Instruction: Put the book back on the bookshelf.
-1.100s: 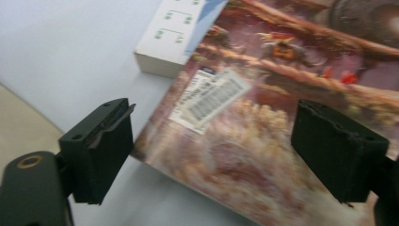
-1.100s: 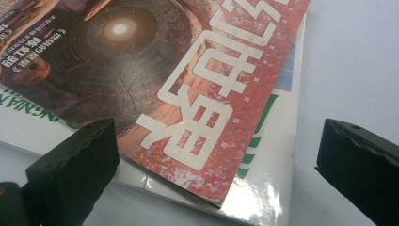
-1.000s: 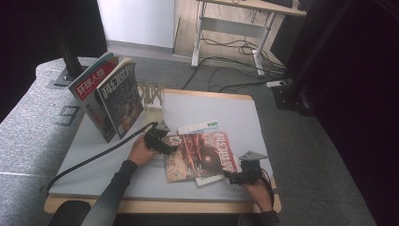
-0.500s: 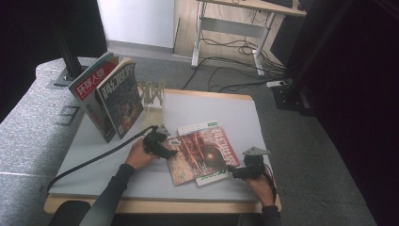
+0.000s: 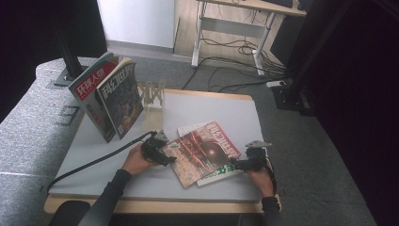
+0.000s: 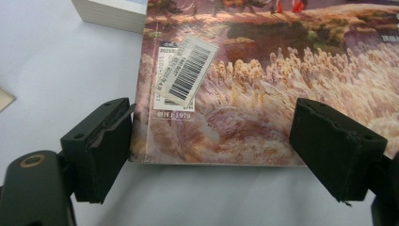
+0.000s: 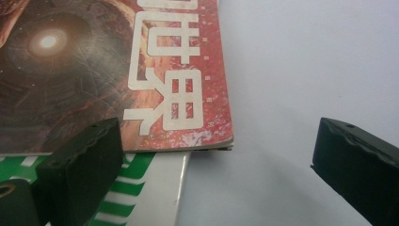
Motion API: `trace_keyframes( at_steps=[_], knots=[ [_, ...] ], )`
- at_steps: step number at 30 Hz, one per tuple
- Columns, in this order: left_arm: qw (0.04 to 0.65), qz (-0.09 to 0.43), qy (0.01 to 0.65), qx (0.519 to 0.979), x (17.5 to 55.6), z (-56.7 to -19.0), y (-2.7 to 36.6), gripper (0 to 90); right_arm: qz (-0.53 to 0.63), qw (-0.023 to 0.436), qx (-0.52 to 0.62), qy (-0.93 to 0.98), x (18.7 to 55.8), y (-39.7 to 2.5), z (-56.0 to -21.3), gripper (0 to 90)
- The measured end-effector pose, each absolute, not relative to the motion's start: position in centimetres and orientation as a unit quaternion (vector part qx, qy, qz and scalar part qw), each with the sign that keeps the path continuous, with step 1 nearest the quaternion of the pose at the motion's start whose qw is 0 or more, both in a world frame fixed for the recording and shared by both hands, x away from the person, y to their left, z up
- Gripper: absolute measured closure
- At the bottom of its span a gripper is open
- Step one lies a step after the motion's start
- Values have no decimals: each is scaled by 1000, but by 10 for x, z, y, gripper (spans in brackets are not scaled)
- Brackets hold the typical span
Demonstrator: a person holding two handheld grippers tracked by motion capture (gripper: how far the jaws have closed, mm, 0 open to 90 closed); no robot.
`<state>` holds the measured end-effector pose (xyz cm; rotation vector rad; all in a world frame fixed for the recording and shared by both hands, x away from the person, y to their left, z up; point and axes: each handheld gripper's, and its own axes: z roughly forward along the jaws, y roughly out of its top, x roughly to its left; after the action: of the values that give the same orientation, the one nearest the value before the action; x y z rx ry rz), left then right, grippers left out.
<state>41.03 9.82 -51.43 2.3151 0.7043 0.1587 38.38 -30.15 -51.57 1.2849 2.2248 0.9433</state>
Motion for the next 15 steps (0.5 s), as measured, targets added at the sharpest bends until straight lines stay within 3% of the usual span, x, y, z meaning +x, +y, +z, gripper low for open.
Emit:
trace_keyframes(
  at_steps=[7, 15],
  knots=[
    [355, 58, 273, 892, 406, -514, 98, 145, 336, 205, 462, 795, 385, -302, -514, 62],
    [359, 55, 270, 892, 392, -514, 97, 156, 346, 182, 453, 801, 374, -292, -518, 35]
  ],
)
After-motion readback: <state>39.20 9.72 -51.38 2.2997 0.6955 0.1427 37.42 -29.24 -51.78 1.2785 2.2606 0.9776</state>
